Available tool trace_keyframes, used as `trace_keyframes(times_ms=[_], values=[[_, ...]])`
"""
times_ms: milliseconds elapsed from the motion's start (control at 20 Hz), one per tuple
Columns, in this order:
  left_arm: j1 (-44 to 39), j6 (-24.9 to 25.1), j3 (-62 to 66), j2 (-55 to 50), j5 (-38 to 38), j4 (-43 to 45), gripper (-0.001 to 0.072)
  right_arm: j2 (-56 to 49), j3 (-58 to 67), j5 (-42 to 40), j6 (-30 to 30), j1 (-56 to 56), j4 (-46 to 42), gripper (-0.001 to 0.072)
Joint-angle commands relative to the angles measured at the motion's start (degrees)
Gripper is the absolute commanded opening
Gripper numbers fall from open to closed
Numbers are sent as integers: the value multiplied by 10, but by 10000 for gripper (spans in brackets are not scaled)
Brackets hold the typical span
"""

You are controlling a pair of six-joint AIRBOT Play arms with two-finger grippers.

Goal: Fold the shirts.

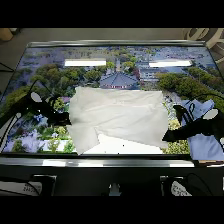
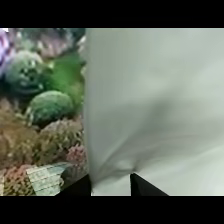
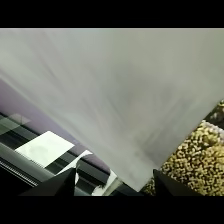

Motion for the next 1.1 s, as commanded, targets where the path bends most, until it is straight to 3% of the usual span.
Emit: trace_keyframes(times_ms=[0,50,150,500,650,700,850,900,950,1050], values=[[-15,-5,-3,0,46,2,288,1,-21,-17,5,0,-17,538],[-18,-5,-3,0,49,2,159,1,-33,-23,4,0,-17,538],[-19,-5,-3,0,49,2,29,1,-61,-42,4,0,-14,542],[-20,-5,-2,13,42,1,27,1,-105,-102,16,0,5,549],[-20,-5,-2,16,41,-4,28,-1,-105,-122,30,3,14,448],[-21,-4,-2,16,42,-8,27,-4,-105,-122,29,12,13,371],[-21,-3,-2,16,42,-23,27,-24,-105,-137,28,55,11,302],[-21,-3,-2,16,41,-27,27,-30,-105,-149,28,70,9,96],[-21,-3,-2,16,39,-31,28,-32,-105,-159,35,77,10,27],[-23,-1,-2,19,35,-31,27,-32,-97,-161,34,76,13,25]])
